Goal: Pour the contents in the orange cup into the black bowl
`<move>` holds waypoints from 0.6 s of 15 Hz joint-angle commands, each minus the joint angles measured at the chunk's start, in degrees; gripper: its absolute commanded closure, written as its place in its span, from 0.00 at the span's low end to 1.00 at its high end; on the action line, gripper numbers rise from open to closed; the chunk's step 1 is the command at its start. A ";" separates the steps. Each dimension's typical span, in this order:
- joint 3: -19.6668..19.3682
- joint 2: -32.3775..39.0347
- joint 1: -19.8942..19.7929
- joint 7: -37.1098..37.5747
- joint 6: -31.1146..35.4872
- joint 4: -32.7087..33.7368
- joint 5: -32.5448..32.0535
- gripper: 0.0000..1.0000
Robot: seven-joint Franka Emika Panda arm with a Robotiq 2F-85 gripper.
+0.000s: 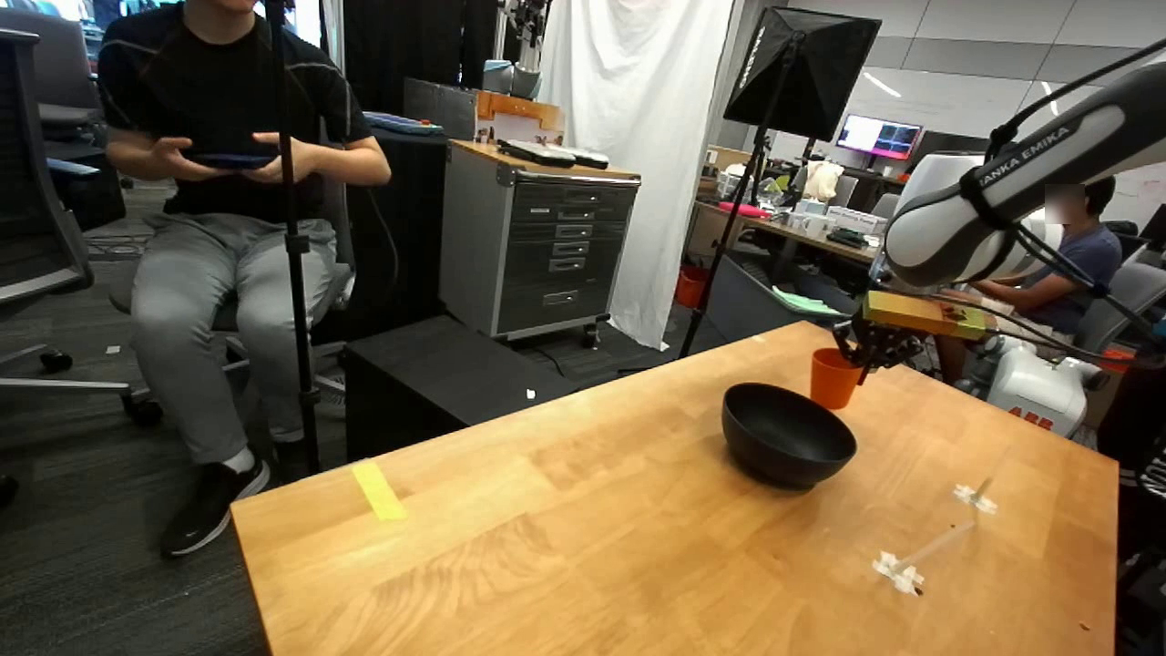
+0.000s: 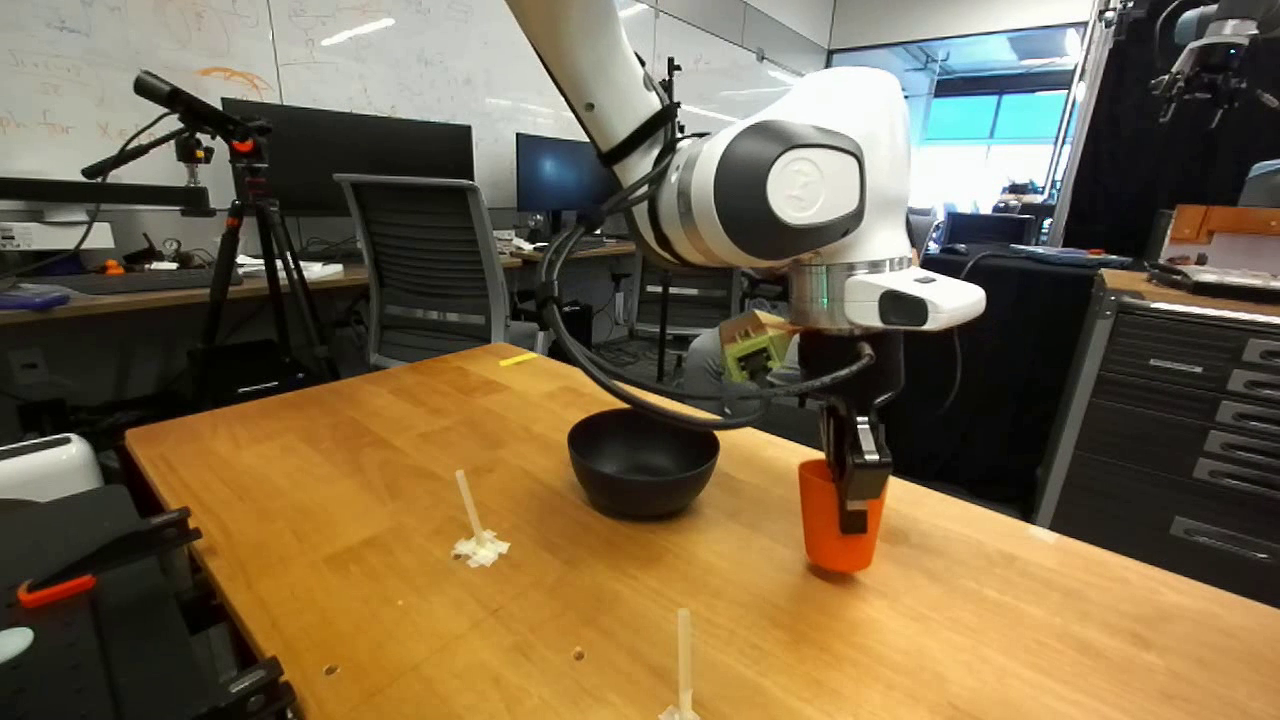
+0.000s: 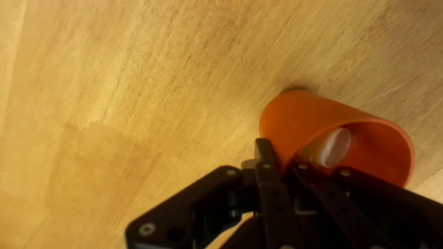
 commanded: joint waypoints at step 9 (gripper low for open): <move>-8.93 -13.15 11.17 13.58 14.77 -18.94 -6.87 0.99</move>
